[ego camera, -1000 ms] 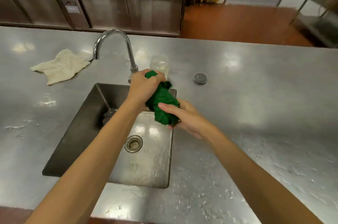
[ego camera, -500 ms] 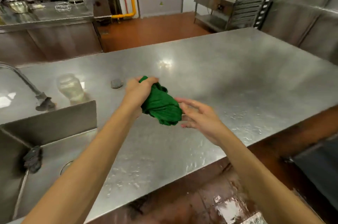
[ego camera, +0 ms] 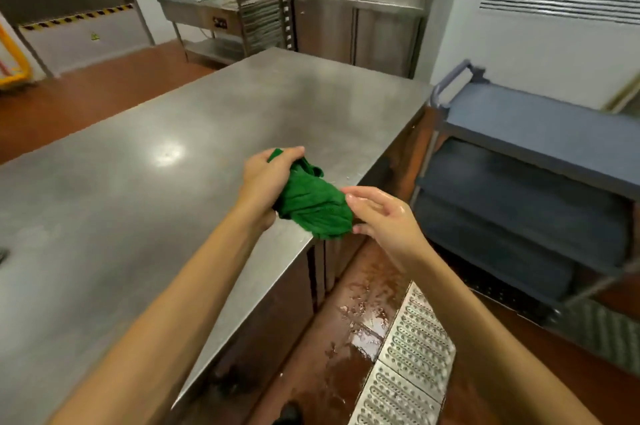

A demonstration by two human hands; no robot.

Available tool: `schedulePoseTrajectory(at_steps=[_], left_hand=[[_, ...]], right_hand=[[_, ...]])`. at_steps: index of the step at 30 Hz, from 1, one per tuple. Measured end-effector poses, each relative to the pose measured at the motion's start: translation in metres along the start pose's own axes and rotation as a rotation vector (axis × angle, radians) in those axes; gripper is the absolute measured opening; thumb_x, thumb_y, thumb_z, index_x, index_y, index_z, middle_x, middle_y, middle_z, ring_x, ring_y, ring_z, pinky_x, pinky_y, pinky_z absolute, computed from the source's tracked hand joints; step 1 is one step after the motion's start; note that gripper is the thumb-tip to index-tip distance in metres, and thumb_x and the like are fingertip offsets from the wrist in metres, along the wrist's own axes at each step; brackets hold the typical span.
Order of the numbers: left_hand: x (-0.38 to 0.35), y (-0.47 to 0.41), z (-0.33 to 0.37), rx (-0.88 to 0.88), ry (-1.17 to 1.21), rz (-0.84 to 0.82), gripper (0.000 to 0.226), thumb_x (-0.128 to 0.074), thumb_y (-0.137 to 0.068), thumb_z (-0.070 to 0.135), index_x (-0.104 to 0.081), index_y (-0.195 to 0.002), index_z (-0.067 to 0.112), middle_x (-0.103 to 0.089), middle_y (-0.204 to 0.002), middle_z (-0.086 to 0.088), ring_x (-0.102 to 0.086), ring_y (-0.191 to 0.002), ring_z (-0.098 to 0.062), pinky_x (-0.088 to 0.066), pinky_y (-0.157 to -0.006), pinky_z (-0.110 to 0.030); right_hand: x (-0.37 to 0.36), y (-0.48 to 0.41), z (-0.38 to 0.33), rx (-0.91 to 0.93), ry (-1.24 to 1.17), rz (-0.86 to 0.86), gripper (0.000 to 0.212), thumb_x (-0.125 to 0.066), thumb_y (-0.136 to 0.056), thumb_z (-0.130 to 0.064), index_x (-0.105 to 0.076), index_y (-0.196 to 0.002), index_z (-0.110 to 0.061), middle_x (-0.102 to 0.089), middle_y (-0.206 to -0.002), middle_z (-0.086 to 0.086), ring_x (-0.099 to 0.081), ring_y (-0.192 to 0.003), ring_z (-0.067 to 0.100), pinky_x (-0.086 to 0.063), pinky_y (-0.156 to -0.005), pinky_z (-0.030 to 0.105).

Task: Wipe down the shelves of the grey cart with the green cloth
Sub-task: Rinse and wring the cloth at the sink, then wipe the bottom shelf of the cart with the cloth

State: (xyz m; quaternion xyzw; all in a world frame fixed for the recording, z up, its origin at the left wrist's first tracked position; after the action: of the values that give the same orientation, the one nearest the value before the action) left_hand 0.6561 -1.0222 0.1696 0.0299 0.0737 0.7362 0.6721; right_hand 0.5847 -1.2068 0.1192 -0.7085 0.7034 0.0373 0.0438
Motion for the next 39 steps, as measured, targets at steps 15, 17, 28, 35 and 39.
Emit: schedulePoseTrajectory(at_steps=[15, 17, 28, 35, 39], left_hand=[[-0.246, -0.112, -0.039, -0.157, -0.287, -0.441, 0.044, -0.071, -0.087, 0.054, -0.072, -0.083, 0.010, -0.077, -0.088, -0.011, -0.074, -0.088, -0.029, -0.059, -0.086, -0.050], [-0.267, -0.127, -0.036, -0.276, -0.413, -0.505, 0.053, -0.066, -0.078, 0.071, -0.067, -0.083, 0.019, -0.074, -0.085, -0.001, -0.072, -0.088, -0.023, -0.058, -0.084, -0.043], [-0.362, -0.170, -0.078, 0.050, -0.631, -1.052, 0.019, -0.065, -0.093, 0.030, -0.074, -0.108, 0.024, -0.072, -0.112, -0.009, -0.068, -0.094, -0.018, -0.062, -0.071, -0.036], [-0.407, -0.155, -0.100, -0.067, -0.526, -1.330, 0.050, -0.057, -0.082, 0.078, -0.069, -0.119, 0.046, -0.074, -0.109, 0.021, -0.068, -0.085, 0.004, -0.055, -0.073, -0.019], [-0.451, -0.151, -0.123, -0.182, -0.496, -1.323, 0.054, -0.077, -0.075, 0.064, -0.067, -0.121, 0.038, -0.075, -0.112, 0.012, -0.071, -0.107, -0.009, -0.056, -0.097, -0.041]], right_hand=[[0.198, -0.042, -0.038, 0.075, 0.326, 0.443, 0.015, -0.081, -0.081, -0.021, -0.078, -0.095, -0.018, -0.077, -0.089, 0.004, -0.073, -0.086, 0.024, -0.060, -0.075, 0.038], [0.215, -0.055, -0.039, 0.123, 0.569, 0.479, 0.014, -0.081, -0.080, -0.017, -0.077, -0.094, -0.018, -0.074, -0.086, 0.000, -0.071, -0.084, 0.020, -0.060, -0.077, 0.036], [0.307, -0.078, -0.021, 0.178, 0.848, 0.895, 0.011, -0.069, -0.088, -0.002, -0.062, -0.093, -0.009, -0.068, -0.108, -0.002, -0.066, -0.100, 0.010, -0.053, -0.084, 0.024], [0.365, -0.107, -0.033, 0.116, 0.750, 0.880, 0.011, -0.064, -0.092, -0.011, -0.062, -0.095, -0.022, -0.067, -0.086, -0.011, -0.064, -0.083, 0.009, -0.053, -0.076, 0.030], [0.391, -0.135, -0.035, 0.148, 0.830, 0.704, 0.018, -0.060, -0.094, -0.009, -0.059, -0.101, -0.025, -0.066, -0.090, -0.014, -0.063, -0.087, 0.003, -0.048, -0.075, 0.014]])
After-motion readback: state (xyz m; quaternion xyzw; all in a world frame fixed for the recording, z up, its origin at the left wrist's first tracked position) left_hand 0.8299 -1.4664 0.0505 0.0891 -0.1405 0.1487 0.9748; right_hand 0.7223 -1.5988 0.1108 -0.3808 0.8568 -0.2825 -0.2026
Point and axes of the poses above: each hand's wrist, its own y-axis away from the middle knuckle, its own x-axis out of the back of the hand, z = x × y, the point moved 4 cm from there along -y, towards the middle knuckle
